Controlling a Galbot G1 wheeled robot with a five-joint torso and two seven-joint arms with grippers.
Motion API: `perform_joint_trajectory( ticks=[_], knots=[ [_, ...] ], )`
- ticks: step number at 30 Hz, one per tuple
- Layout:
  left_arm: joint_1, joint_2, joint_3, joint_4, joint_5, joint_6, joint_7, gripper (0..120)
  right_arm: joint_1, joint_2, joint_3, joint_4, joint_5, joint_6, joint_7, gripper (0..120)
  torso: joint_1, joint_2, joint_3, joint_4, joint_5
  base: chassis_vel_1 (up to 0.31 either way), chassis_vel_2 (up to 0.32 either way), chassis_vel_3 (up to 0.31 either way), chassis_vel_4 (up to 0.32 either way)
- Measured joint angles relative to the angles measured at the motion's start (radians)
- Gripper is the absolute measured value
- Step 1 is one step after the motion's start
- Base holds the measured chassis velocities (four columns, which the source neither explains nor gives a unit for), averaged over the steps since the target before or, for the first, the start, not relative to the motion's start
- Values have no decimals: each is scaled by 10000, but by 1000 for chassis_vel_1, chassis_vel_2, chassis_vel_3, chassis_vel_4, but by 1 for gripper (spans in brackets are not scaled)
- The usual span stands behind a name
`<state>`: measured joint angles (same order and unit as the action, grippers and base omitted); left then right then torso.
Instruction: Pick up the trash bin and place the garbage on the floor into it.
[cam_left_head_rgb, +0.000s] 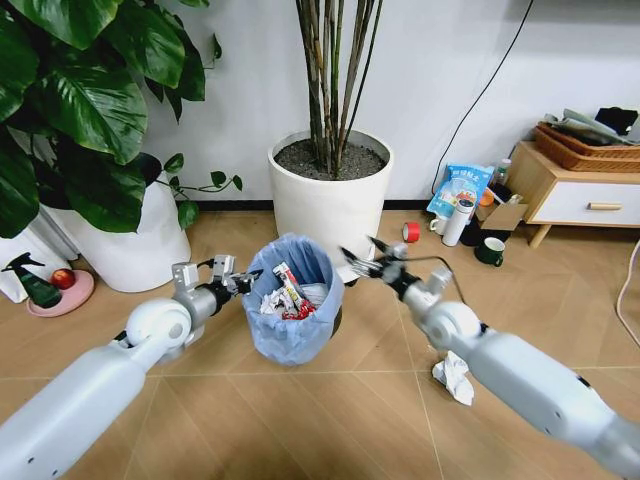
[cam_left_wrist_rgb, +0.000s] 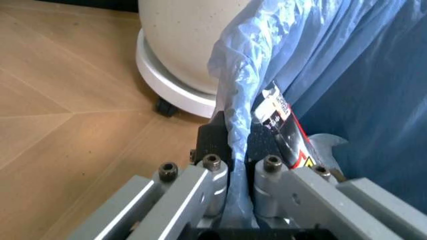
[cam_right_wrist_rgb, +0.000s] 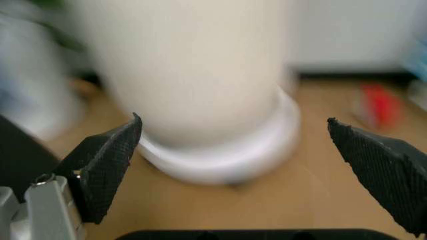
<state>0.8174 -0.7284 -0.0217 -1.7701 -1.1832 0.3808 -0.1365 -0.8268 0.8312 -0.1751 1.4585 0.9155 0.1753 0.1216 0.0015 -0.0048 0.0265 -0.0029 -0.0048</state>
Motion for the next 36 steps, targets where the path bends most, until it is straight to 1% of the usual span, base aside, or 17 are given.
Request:
perform_joint_trajectory(
  ticks=[1, 2, 4, 6, 8, 9, 14, 19, 26, 27, 28, 29, 30, 32, 33, 34, 36],
  knots=[
    [103, 55, -97, -47, 0, 0, -1, 0, -453, 49, 307, -25, -78, -207, 582, 100, 0, 0, 1, -1, 6, 0, 0, 0, 0],
    [103, 55, -97, -47, 0, 0, -1, 0, -453, 49, 307, -25, -78, -207, 582, 100, 0, 0, 1, -1, 6, 0, 0, 0, 0],
    [285, 153, -300, -131, 0, 0, -1, 0, -1256, 236, 903, -151, -153, -619, 1658, 100, 0, 0, 0, -1, 1, 0, 0, 0, 0],
    [412, 217, -439, -206, -7, 0, -21, 0, -1710, 396, 1264, -298, -135, -827, 2166, 100, 0, 0, 0, 3, 0, 0, 0, 0, 0],
    [433, 226, -465, -222, -11, 0, -26, 0, -1772, 423, 1318, -327, -131, -850, 2221, 100, 0, 0, 0, 3, 0, 0, 0, 0, 0],
    [610, 267, -672, -327, -48, -2, -91, 0, -2114, 596, 1675, -607, -126, -919, 2434, 100, 0, 0, 0, 5, 2, 0, 0, 0, 0],
    [787, 305, -842, -411, -68, -17, -140, 0, -2326, 737, 1964, -959, -144, -922, 2427, 100, -1, 0, 0, 6, -1, 0, 0, 0, 0],
    [1064, 459, -1082, -580, -99, -38, -212, 0, -2530, 925, 2264, -1751, -204, -919, 2141, 100, 0, 0, 0, 5, 0, 0, 0, 0, 0],
    [1243, 614, -1178, -757, -167, -58, -323, 0, -2237, 1221, 2134, -3166, -223, -922, 1382, 100, 0, 0, 1, 3, 1, 0, 0, 0, 0],
    [1243, 614, -1178, -757, -167, -58, -323, 0, -2237, 1221, 2134, -3166, -223, -922, 1382, 100, 0, 0, 1, 3, 1, 0, 0, 0, 0],
    [1243, 608, -1171, -751, -170, -59, -328, 0, -2039, 1321, 2034, -3527, -180, -879, 1127, 95, 0, 0, 1, 5, -1, 0, 0, 0, 0],
    [1243, 608, -1171, -751, -170, -59, -328, 0, -2039, 1321, 2034, -3527, -180, -879, 1127, 95, 0, 0, 1, 5, -1, 0, 0, 0, 0],
    [1239, 597, -1158, -737, -170, -60, -330, 0, -1958, 1366, 1973, -3679, -152, -842, 984, 92, 0, 0, 1, 5, 0, 0, 0, 0, 0],
    [1193, 543, -1112, -662, -170, -63, -333, 0, -1789, 1432, 1738, -3879, -25, -791, 749, 81, 0, 0, 1, 5, -1, 0, 0, 0, 0],
    [1167, 534, -1103, -632, -171, -64, -333, 0, -1742, 1433, 1670, -3920, 14, -791, 728, 77, 0, 0, 2, 4, -1, 0, 0, 0, 0],
    [1167, 534, -1103, -632, -171, -64, -333, 0, -1742, 1433, 1670, -3920, 14, -791, 728, 77, 0, 0, 2, 4, -1, 0, 0, 0, 0],
    [1119, 523, -1093, -598, -171, -67, -332, 0, -1651, 1429, 1607, -4031, 33, -791, 711, 68, 0, 0, 2, 4, 0, 0, 0, 0, 0]
  ],
)
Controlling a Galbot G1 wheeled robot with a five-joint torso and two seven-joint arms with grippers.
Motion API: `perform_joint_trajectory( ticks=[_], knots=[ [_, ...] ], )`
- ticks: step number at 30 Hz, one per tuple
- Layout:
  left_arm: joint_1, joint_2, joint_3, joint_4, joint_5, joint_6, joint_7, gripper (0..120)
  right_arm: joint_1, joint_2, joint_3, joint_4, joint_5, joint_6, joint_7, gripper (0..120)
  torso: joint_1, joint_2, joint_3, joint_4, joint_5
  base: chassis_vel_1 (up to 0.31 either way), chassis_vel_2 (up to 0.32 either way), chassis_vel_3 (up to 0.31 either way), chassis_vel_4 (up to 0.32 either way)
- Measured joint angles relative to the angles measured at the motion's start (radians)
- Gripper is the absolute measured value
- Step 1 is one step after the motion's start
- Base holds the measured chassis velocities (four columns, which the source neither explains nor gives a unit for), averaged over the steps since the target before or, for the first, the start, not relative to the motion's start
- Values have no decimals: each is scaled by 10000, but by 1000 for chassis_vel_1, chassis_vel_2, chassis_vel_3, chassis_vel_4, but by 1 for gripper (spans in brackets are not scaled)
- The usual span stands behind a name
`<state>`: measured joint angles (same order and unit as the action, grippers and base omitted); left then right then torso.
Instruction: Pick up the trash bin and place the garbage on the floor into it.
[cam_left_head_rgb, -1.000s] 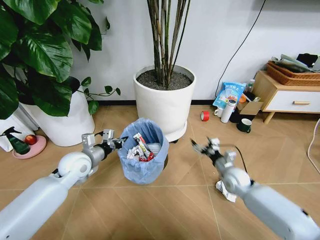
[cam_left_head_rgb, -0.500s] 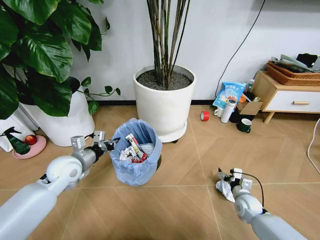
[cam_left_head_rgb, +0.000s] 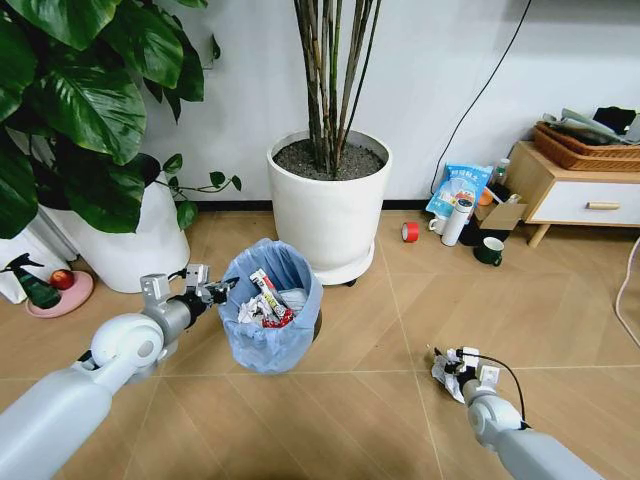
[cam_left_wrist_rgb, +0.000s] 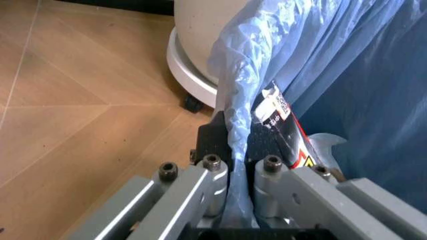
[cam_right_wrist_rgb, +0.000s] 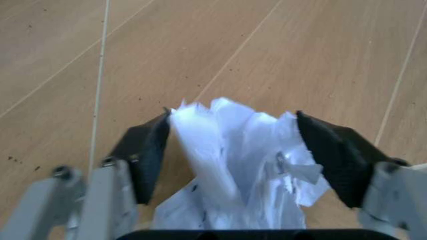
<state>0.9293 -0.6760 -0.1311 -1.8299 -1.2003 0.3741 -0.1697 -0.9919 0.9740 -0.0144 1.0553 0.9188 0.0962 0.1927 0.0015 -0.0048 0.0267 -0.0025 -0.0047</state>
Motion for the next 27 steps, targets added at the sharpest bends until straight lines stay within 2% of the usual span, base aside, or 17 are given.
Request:
perform_joint_trajectory(
  ticks=[2, 4, 5, 6, 9, 10, 13, 15, 16, 17, 22, 25, 26, 27],
  knots=[
    [-18, -8, 4, 9, -5, -1, 8, 0, 62, -29, -21, -89, 22, 0, -29, 57, 0, 0, 0, 0, 0, 0, 0, 0, 0],
    [-19, -9, 4, 10, -5, -2, 9, 0, 66, -33, -21, -100, 24, 0, -35, 55, 0, 0, 0, 0, 0, 0, 0, 0, 0],
    [-12, -15, 4, 12, -6, -4, 12, 0, 74, -54, -25, -123, 41, 0, -70, 47, 0, 0, 0, -1, -1, 0, 0, 0, 0],
    [-12, -15, 4, 12, -6, -4, 12, 0, 74, -54, -25, -123, 41, 0, -70, 47, 0, 0, 0, -1, -1, 0, 0, 0, 0],
    [17, -18, 4, 11, -7, -8, 20, 0, 61, -67, -48, -98, 67, 0, -77, 32, 0, 0, 0, 0, -1, 0, 0, 0, 0],
    [17, -18, 4, 11, -7, -8, 20, 0, 61, -67, -48, -98, 67, 0, -77, 32, 0, 0, 0, 0, -1, 0, 0, 0, 0],
    [9, -26, 8, 7, -7, -11, 22, 0, 60, -71, -56, -71, 81, 12, -78, 19, 0, 0, 0, 0, 1, 0, 0, 0, 0],
    [3, -29, 12, 7, -7, -11, 23, 0, 60, -71, -56, -70, 87, 15, -78, 15, 0, 0, 0, 0, -1, 0, 0, 0, 0],
    [-2, -34, 15, 8, -7, -12, 26, 0, 55, -78, -54, -55, 94, 26, -78, 7, 0, 0, 0, 0, 1, 0, 0, 0, 0],
    [-3, -36, 19, 11, -7, -12, 29, 0, 31, -86, -45, -21, 99, 37, -78, 4, 0, 0, 0, 0, 0, 0, 0, 0, 0],
    [14, -62, 27, 23, -3, -13, 33, 0, -68, -173, 62, 352, 76, 168, -119, 0, 1, 0, 0, -1, 2, 0, 0, 0, 0],
    [132, -96, 42, 9, 13, -15, 33, 0, -113, -367, 188, 1200, 17, 678, -773, 0, 1, 0, 0, -3, 0, 0, 0, 0, 0],
    [211, -114, 53, -10, 40, -15, 33, 0, -60, -482, 209, 1753, 17, 1104, -1451, 0, 1, 0, 0, -2, -2, 0, 0, 0, 0],
    [211, -114, 53, -10, 40, -15, 33, 0, -60, -482, 209, 1753, 17, 1104, -1451, 0, 1, 0, 0, -2, -2, 0, 0, 0, 0]
  ],
)
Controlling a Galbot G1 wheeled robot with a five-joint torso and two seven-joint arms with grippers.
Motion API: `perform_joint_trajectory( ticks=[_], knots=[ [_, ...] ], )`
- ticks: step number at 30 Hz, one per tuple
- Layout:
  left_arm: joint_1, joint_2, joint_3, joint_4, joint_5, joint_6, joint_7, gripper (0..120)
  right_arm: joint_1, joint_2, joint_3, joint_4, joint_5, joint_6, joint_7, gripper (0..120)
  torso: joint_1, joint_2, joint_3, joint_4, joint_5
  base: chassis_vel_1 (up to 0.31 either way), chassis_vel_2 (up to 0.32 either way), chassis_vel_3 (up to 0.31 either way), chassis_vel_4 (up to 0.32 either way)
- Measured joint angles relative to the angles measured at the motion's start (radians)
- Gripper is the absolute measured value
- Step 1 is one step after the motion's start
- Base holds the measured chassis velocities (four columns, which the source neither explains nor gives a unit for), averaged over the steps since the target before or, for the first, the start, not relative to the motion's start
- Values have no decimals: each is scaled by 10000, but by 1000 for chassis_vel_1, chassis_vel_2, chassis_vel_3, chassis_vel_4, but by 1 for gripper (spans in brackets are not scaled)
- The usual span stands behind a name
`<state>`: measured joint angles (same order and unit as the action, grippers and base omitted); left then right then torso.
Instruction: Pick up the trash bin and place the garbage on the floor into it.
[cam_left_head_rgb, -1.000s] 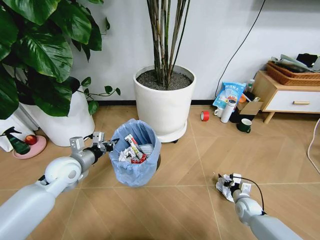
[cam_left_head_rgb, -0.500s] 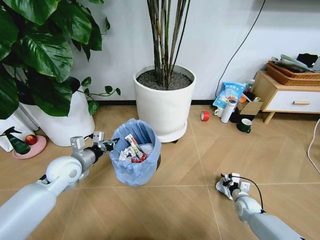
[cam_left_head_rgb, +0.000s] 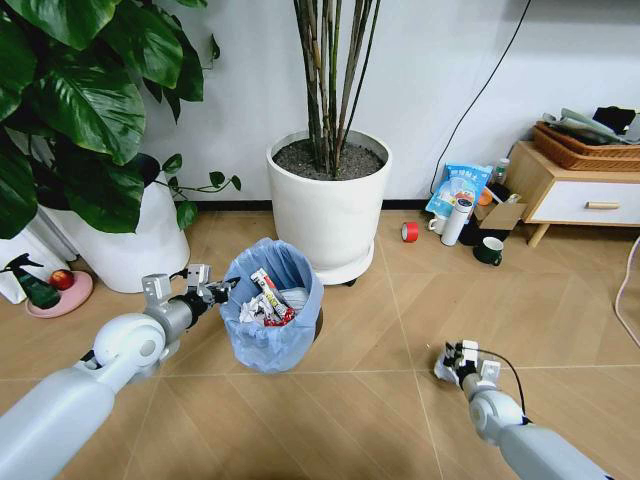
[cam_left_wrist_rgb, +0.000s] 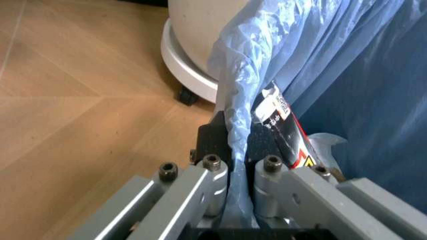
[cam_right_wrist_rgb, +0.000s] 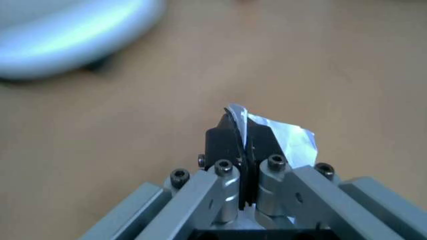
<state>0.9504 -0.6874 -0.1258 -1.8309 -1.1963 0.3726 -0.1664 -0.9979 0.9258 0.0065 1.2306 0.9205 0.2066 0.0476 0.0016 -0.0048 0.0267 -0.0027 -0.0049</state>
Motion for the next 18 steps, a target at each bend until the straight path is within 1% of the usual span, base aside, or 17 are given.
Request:
perform_joint_trajectory(
  ticks=[2, 3, 4, 6, 7, 8, 9, 10, 11, 13, 14, 15, 17, 18],
  knots=[
    [73, -37, 29, -8, 35, 0, 0, 0, 221, -132, -46, 651, 54, 634, -1116, 0, 0, 0, 0, 3, 1, 0, 0, 0, 0],
    [90, -58, 69, -12, 51, 0, 0, 0, 429, -243, -157, 1194, 327, 968, -1922, 0, 0, 0, 0, 5, 0, 0, 0, 0, 0],
    [90, -58, 69, -12, 51, 0, 0, 0, 429, -243, -157, 1194, 327, 968, -1922, 0, 0, 0, 0, 5, 0, 0, 0, 0, 0],
    [90, -82, 144, -12, 69, 0, -1, 0, 746, -383, -368, 1850, 840, 1297, -2838, 0, 0, 0, 0, 5, -2, 0, 0, 0, 0],
    [90, -82, 144, -12, 69, 0, -1, 0, 746, -383, -368, 1850, 840, 1297, -2838, 0, 0, 0, 0, 5, -2, 0, 0, 0, 0],
    [68, -105, 217, 1, 76, 0, -2, 0, 1132, -467, -597, 2359, 1339, 1547, -3741, 0, 0, 0, 0, 3, 2, 0, 0, 0, 0],
    [46, -121, 257, 13, 80, 0, -2, 0, 1418, -491, -754, 2604, 1610, 1656, -4282, 0, 0, 0, 0, 3, 0, 0, 0, 0, 0],
    [-1, -150, 324, 41, 88, 3, -5, 0, 2004, -498, -1057, 2960, 2105, 1775, -5176, 0, 0, 0, 0, 2, 0, 0, 0, 0, 0],
    [-1, -150, 324, 41, 88, 3, -5, 0, 2004, -498, -1057, 2960, 2105, 1775, -5176, 0, 0, 0, 0, 2, 0, 0, 0, 0, 0],
    [-74, -182, 423, 75, 90, 13, -7, 0, 3017, -447, -1667, 3330, 2799, 1851, -6403, 0, 0, 0, 0, 4, -2, 0, 0, 0, 0],
    [-106, -185, 460, 92, 91, 18, -9, 0, 3366, -409, -1925, 3442, 3052, 1851, -6761, 0, 0, 0, 0, 4, -2, 0, 0, 0, 0],
    [-106, -185, 460, 92, 91, 18, -9, 0, 3366, -409, -1925, 3442, 3052, 1851, -6761, 0, 0, 0, 0, 4, -2, 0, 0, 0, 0],
    [-186, -206, 570, 130, 93, 36, -9, 0, 4237, -258, -2694, 3654, 3693, 1765, -7498, 0, 0, 0, 1, 3, 2, 0, 0, 0, 0],
    [-186, -206, 570, 130, 93, 36, -9, 0, 4237, -258, -2694, 3654, 3693, 1765, -7498, 0, 0, 0, 1, 3, 2, 0, 0, 0, 0]
  ],
)
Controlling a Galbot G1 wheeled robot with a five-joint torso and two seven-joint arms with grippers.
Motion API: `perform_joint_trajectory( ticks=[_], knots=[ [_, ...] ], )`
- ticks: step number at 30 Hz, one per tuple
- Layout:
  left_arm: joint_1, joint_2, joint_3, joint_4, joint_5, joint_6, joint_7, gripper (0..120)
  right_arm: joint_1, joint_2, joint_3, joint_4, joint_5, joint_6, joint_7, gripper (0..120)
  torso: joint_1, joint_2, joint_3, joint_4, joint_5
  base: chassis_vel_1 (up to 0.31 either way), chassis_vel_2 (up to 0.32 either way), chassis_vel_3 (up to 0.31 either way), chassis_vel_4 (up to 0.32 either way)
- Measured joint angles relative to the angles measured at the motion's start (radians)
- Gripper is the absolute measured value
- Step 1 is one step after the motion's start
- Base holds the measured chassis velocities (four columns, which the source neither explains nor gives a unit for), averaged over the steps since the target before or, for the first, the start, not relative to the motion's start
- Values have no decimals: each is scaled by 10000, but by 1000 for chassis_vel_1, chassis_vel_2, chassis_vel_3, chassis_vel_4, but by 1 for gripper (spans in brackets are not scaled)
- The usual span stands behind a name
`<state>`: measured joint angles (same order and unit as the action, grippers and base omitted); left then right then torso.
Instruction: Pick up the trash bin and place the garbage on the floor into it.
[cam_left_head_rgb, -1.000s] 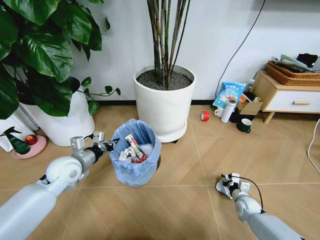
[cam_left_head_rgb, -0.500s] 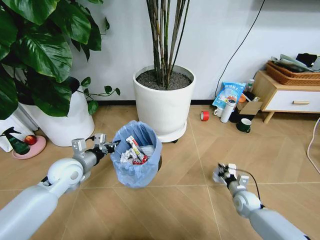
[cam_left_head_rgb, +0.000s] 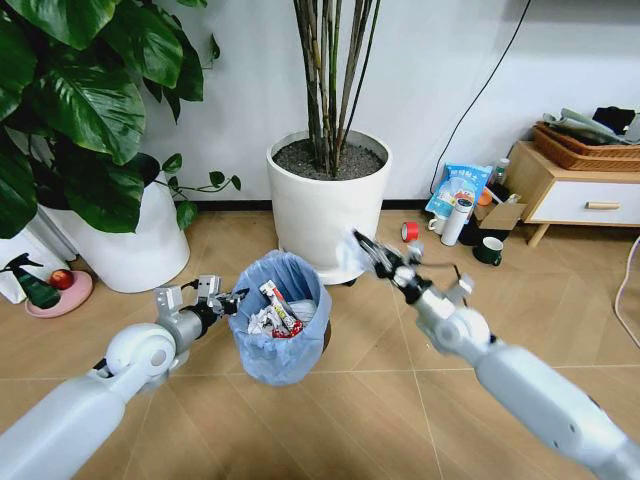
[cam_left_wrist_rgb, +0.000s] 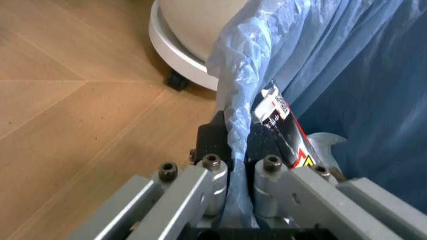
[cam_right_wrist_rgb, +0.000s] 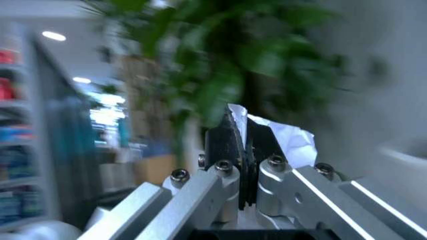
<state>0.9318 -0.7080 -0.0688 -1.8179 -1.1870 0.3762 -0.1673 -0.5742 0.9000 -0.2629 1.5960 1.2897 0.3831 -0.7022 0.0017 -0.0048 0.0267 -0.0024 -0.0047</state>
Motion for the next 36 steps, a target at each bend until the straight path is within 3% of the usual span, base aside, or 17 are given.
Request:
perform_joint_trajectory(
  ticks=[11, 20, 24, 34, 36],
  knots=[
    [-631, 138, 299, 59, -113, 141, 34, 0, 1614, 146, -2434, -438, 397, -429, -835, 0, 0, 0, 0, -4, 1, 0, 0, 0, 0],
    [-816, 117, 421, 93, -155, 193, 39, 0, 1792, 298, -3036, -944, -91, -622, -284, 3, 0, 0, 0, -1, -1, 0, 0, 0, 0],
    [-852, 59, 484, 137, -150, 199, 54, 0, 1915, 271, -3035, -1084, -238, -711, -99, 23, -1, 0, -1, -2, -1, 0, 0, 0, 0],
    [-853, 67, 445, 146, -147, 208, 67, 0, 1758, 166, -2790, -1081, -254, -736, 238, 54, -1, 0, -1, -1, -2, 0, 0, 0, 0],
    [-615, 114, 190, 104, -142, 208, 70, 0, 1254, 84, -2294, -1016, -451, -641, 1655, 65, -1, 0, -1, -1, 1, 0, 0, 0, 0]
  ],
)
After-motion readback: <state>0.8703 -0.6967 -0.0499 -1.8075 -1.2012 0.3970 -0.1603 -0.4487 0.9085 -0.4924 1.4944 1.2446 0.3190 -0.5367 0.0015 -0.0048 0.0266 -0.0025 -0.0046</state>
